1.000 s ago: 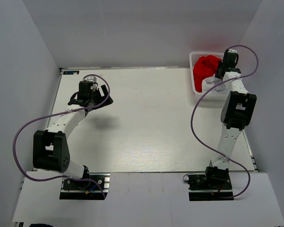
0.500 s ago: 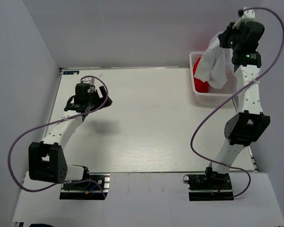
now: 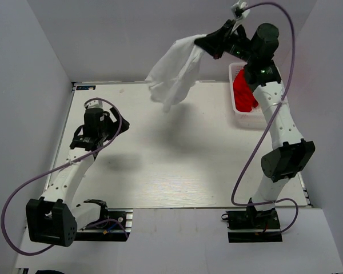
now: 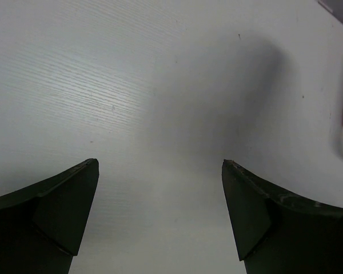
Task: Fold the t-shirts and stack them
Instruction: Move the tshirt to the center of the board
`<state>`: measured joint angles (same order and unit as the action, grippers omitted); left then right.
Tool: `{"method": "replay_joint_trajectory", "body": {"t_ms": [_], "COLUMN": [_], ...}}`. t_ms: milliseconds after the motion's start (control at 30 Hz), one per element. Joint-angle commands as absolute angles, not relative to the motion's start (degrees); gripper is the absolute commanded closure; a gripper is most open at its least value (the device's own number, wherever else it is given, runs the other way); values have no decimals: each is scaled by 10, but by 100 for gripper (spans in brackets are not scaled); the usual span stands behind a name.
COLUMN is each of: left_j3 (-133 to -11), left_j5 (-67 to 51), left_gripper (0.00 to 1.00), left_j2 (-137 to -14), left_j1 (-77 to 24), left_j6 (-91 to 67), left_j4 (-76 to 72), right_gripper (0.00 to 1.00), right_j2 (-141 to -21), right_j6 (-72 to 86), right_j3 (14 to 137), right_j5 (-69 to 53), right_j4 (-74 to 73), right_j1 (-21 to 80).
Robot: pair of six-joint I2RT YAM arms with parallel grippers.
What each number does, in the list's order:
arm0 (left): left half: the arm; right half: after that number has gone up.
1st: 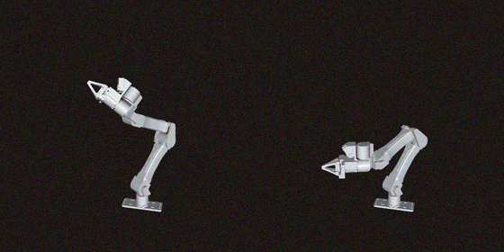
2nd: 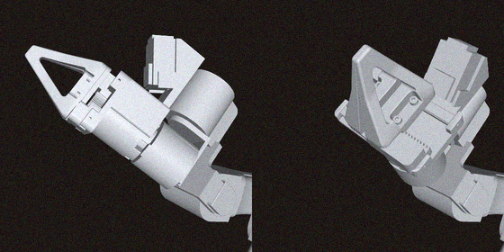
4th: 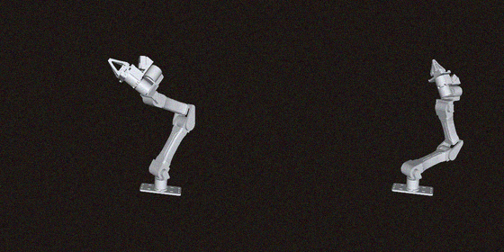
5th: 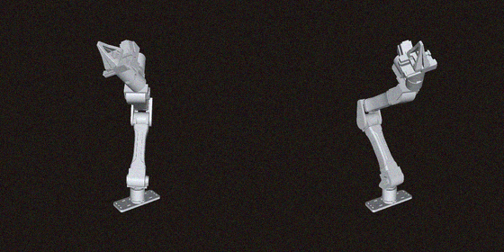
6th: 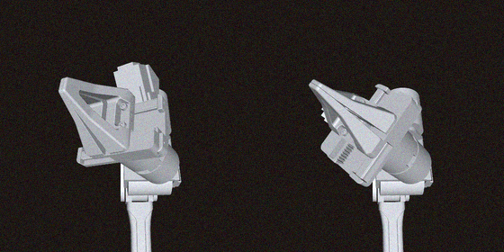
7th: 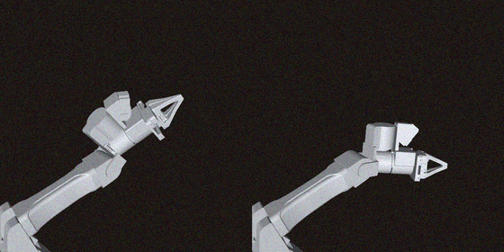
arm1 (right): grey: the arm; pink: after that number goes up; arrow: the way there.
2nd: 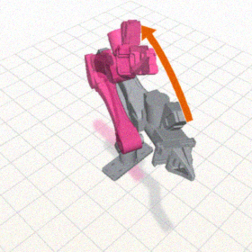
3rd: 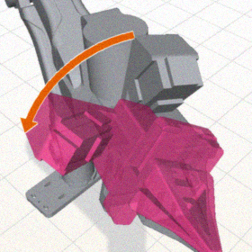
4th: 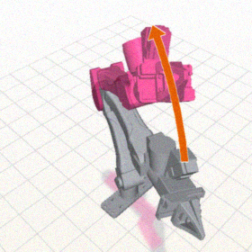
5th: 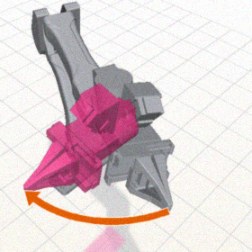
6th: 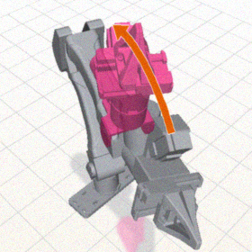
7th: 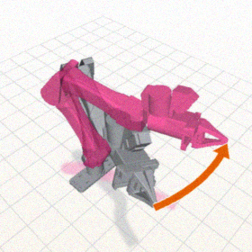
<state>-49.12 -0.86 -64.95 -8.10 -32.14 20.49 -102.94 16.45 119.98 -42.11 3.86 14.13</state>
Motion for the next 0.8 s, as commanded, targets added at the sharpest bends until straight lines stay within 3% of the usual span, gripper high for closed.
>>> {"method": "replay_joint_trajectory", "body": {"t_ms": [0, 100, 133, 200, 333, 767], "left_j3": [-488, -488, -488, -494, -489, -483], "left_j5": [68, 120, 132, 151, 149, -101], "left_gripper": [1, 1, 1, 1, 1, 1], "left_j2": [-609, -582, -582, -577, -602, -813], "left_j1": [-83, -83, -83, -83, -83, -119], "left_j6": [-386, -444, -453, -468, -475, -347], "left_j4": [243, 290, 303, 332, 344, 215], "right_gripper": [100, 97, 83, 72, 10, 10], "right_j2": [-1011, -991, -980, -970, -973, -882], "right_j6": [223, 167, 161, 146, 152, 196], "right_j3": [1126, 1020, 934, 884, 782, 556], "right_j5": [-486, -373, -278, -158, -59, -47], "right_j4": [138, 71, 45, 33, -27, -75], "right_j1": [142, 136, 136, 140, 138, 185]}}
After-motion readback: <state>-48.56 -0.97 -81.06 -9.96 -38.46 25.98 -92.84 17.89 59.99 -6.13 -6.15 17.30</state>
